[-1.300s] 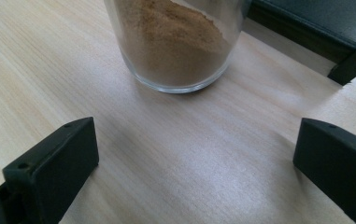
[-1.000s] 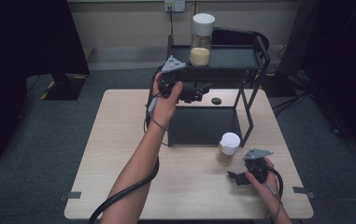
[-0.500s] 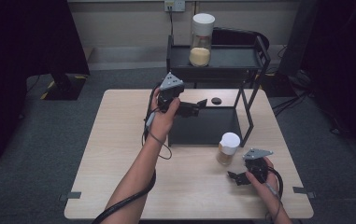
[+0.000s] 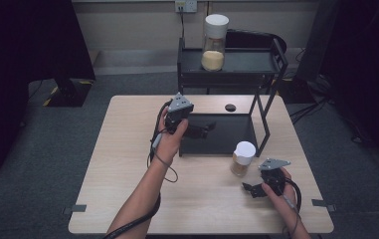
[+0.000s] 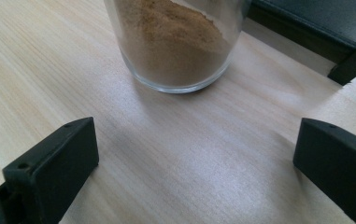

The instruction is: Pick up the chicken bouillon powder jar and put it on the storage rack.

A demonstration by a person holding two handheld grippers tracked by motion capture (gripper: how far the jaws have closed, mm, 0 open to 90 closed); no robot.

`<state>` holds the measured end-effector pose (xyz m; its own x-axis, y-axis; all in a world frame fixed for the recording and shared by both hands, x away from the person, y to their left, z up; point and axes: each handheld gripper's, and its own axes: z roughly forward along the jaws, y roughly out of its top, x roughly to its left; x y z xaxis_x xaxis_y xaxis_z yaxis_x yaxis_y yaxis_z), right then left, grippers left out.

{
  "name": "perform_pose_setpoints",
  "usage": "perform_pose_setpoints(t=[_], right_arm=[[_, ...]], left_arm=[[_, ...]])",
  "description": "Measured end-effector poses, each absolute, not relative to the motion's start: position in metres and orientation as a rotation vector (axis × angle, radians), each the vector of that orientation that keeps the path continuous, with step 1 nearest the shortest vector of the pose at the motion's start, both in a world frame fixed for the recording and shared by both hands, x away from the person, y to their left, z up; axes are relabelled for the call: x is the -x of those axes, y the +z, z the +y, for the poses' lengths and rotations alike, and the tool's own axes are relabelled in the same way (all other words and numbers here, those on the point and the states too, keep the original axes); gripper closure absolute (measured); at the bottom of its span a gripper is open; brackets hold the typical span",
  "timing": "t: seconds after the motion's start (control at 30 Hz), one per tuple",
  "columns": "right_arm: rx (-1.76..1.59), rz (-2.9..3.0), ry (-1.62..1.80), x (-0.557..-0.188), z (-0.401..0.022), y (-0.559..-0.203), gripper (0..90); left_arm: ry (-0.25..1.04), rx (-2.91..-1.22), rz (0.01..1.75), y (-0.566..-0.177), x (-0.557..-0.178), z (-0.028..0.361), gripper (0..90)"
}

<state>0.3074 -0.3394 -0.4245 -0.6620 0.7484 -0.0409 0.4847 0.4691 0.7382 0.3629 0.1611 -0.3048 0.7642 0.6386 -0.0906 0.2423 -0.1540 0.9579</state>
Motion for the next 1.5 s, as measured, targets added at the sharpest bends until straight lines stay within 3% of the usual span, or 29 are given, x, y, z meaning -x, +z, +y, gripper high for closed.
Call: perform_pose_setpoints(t=[0.63, 1.5], right_arm=[[-1.039, 2.363, 1.017, -0.307, -0.339, -0.425, 0.0], [-1.038, 2.362, 1.018, -0.307, -0.339, -0.425, 0.0]], left_arm=[[0.366, -1.768, 0.662, -0.348, -0.349, 0.164, 0.1], [0.316, -1.803, 0.748, -0.408, -0.329, 0.185, 0.2]])
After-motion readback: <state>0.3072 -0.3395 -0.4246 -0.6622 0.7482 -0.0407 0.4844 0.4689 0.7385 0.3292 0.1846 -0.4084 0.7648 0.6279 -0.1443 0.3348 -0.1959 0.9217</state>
